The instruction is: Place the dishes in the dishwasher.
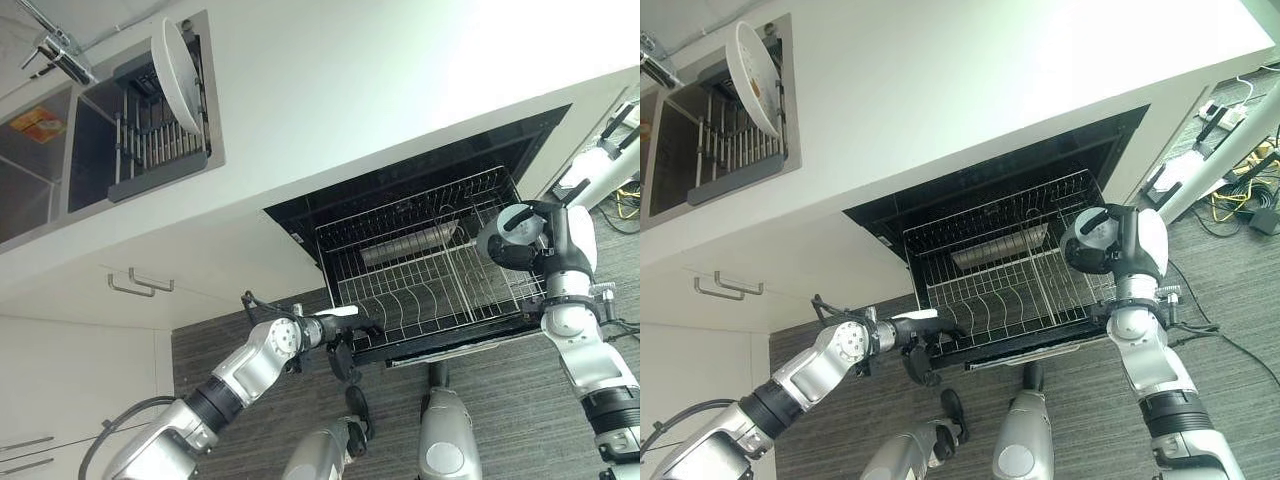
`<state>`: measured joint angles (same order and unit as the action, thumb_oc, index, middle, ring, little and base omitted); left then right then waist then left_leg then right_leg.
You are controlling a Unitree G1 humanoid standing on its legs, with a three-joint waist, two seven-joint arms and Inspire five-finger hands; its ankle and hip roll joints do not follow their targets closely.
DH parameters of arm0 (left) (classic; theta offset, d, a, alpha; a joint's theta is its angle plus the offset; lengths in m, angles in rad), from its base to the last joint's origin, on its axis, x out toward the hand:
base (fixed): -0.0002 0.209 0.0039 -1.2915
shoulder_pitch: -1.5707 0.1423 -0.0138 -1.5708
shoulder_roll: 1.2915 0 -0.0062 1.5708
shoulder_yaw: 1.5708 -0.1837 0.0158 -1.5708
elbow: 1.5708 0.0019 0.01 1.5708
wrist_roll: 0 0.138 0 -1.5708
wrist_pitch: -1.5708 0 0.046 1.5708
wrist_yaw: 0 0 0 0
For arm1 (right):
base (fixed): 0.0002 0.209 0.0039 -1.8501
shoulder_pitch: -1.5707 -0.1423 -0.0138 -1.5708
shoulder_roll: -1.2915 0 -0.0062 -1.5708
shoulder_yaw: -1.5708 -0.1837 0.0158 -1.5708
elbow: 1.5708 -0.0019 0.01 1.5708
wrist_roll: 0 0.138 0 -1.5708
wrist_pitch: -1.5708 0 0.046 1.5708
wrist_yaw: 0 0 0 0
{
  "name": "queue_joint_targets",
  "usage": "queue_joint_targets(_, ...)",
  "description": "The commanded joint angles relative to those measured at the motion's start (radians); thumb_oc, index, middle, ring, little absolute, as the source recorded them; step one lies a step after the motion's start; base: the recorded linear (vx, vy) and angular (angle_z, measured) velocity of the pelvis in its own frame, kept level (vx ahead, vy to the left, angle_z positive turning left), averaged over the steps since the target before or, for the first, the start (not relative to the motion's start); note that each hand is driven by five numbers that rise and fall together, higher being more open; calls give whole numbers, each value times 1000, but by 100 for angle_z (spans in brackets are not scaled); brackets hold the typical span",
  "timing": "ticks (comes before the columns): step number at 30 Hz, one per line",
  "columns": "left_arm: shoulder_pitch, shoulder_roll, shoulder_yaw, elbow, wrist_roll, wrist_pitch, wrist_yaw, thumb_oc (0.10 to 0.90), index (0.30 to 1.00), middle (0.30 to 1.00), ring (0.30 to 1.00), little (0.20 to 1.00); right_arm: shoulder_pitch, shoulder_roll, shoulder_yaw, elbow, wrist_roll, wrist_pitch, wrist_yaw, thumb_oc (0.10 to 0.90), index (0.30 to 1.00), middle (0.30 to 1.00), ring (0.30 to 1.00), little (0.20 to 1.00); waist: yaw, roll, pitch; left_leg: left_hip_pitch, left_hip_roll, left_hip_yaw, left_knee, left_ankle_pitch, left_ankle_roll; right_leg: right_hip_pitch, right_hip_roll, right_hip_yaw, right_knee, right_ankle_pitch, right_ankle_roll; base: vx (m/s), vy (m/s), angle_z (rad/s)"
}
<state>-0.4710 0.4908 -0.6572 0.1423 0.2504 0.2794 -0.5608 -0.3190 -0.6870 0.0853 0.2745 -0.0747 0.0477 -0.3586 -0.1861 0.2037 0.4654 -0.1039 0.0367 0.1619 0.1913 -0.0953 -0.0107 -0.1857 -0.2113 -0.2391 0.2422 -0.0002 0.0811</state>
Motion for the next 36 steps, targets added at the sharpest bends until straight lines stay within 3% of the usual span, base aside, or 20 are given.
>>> queue_joint_targets(1, -4, 48, 9, -79, 12, -45, -24, 800, 900, 900, 900, 900, -67, -9, -4, -22, 5, -74, -23, 400, 300, 300, 300, 300, 20, -26, -48, -73, 78, 35, 109, -46, -50, 7, 23, 70, 58, -150, 21, 0, 0, 0)
queue_joint_targets(9, -2, 49, 30, -66, 33, -51, -35, 800, 900, 900, 900, 900, -43, 13, 11, -14, -19, -126, -10, 400, 300, 300, 300, 300, 21, -31, -51, -77, 77, 34, 109, -48, -48, 2, 27, 72, 58, -151, 21, 0, 0, 0)
queue_joint_targets(12, 2, 44, 34, -62, 45, -54, -35, 800, 900, 900, 900, 900, -45, 10, 31, -49, -146, -161, -31, 400, 300, 300, 300, 300, 21, -34, -50, -81, 75, 33, 109, -48, -48, -2, 29, 74, 58, -152, 21, 0, 0, 0)
queue_joint_targets(18, 12, 46, 39, -62, 55, -62, -34, 800, 900, 900, 900, 900, -52, -18, 84, -134, -321, -150, -51, 400, 300, 300, 300, 300, 19, -37, -51, -88, 74, 33, 109, -48, -48, -9, 31, 78, 58, -153, 23, 0, 0, 0)
queue_joint_targets(27, 20, 57, 41, -30, 56, -94, -2, 800, 900, 900, 900, 900, -10, -5, 129, -81, -258, -99, -79, 400, 300, 300, 300, 300, 17, -38, -44, -100, 73, 34, 109, -50, -47, -20, 31, 79, 58, -157, 26, -19, 0, 0)
queue_joint_targets(36, 15, 58, 52, -20, 47, -99, 6, 800, 900, 900, 900, 900, 46, 9, 93, 23, -201, -122, -111, 400, 300, 300, 300, 300, 8, -36, -38, -104, 76, 40, 109, -51, -45, -26, 31, 82, 58, -157, 26, 0, 0, 0)
